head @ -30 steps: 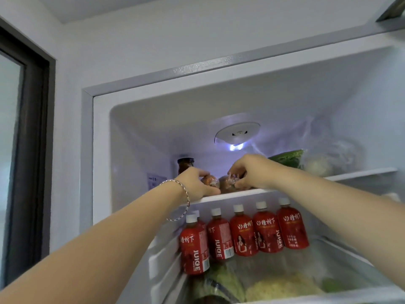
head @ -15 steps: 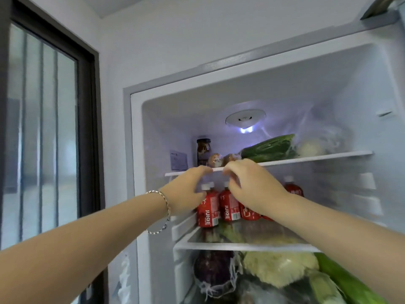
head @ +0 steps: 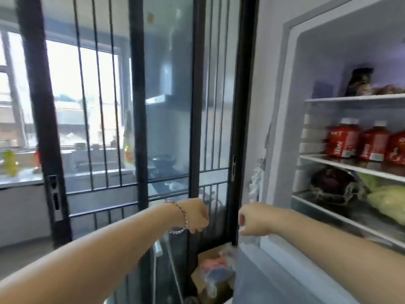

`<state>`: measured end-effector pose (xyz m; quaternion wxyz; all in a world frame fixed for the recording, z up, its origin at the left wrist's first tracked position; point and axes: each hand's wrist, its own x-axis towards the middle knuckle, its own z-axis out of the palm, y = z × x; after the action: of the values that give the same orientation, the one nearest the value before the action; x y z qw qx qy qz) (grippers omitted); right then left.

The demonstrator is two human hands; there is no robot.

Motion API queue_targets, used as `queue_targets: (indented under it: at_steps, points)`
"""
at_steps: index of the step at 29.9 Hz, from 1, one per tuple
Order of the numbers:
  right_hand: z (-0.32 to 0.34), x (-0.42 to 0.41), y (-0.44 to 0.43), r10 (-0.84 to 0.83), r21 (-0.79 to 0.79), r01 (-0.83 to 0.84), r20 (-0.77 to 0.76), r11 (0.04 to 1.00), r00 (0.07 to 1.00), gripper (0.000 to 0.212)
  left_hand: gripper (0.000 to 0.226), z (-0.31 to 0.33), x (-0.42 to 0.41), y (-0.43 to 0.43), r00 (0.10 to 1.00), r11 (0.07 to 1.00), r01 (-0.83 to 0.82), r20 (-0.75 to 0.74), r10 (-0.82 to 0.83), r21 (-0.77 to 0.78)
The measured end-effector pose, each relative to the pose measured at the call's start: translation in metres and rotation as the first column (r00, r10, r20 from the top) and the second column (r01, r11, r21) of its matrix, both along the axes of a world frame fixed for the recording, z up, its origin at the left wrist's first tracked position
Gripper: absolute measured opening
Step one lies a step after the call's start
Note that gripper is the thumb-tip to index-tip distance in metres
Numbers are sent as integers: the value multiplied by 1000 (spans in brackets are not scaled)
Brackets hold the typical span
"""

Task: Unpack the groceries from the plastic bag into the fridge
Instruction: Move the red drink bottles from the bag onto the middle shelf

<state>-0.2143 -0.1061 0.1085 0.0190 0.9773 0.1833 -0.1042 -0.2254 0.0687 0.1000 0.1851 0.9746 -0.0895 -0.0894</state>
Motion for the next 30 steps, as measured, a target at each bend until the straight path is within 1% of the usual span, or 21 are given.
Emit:
queue_targets:
  at_steps: [2,4,7,8,10,11,13,14,16,17,19,21,22,23,25,27,30]
  points:
    - [-18,-17,40,102,-35,-103,-29,994,994,36,26,-21,-33,44,991,991,-134,-20,133,-21]
    - [-38,-43,93,219,-31,-221,-61,975,974,33,27,-45,-81,99,964,964,-267,-22,266,-23]
    - [-67,-96,177,413,-37,-420,-121,907,903,31,24,-81,-163,176,881,880,-471,-72,467,-64]
    - [-79,-121,213,480,-49,-491,-147,870,865,31,24,-93,-200,203,839,834,-544,-84,538,-90]
    - [-95,-164,267,602,-69,-613,-133,787,787,32,24,-109,-257,241,759,748,-651,-112,642,-128]
    - [-103,-194,298,671,-79,-682,-132,727,730,34,25,-116,-294,262,710,700,-704,-125,693,-123]
    - [-120,-262,362,772,-74,-785,-146,616,619,35,26,-130,-379,306,602,595,-798,-153,784,-94]
    - [-130,-296,391,810,-61,-823,-147,565,567,34,26,-137,-422,326,541,540,-840,-162,825,-55]
    - [-146,-371,447,875,-38,-889,-163,456,456,34,20,-156,-516,366,403,406,-914,-178,898,-17]
    - [-153,-412,474,900,-31,-917,-180,399,398,34,17,-165,-566,383,330,336,-942,-191,925,-3]
    - [-158,-495,522,932,-9,-954,-212,300,295,36,18,-177,-665,411,176,185,-982,-197,964,25]
    - [-164,-577,562,953,4,-981,-241,193,186,38,17,-189,-759,430,32,41,-998,-220,975,37]
    - [-168,-608,577,960,9,-989,-242,149,142,38,20,-191,-796,434,-25,-19,-999,-238,971,27]
    - [-171,-638,593,963,26,-993,-248,118,108,36,23,-193,-830,437,-101,-103,-995,-254,962,6]
    - [-183,-703,626,957,69,-996,-286,63,41,32,22,-194,-902,442,-244,-263,-964,-271,931,-38]
    - [-189,-758,651,949,89,-996,-313,-14,-41,30,21,-191,-959,444,-344,-376,-924,-279,897,-68]
    - [-198,-835,689,933,126,-984,-324,-124,-159,31,19,-193,-1030,453,-442,-486,-868,-294,848,-98]
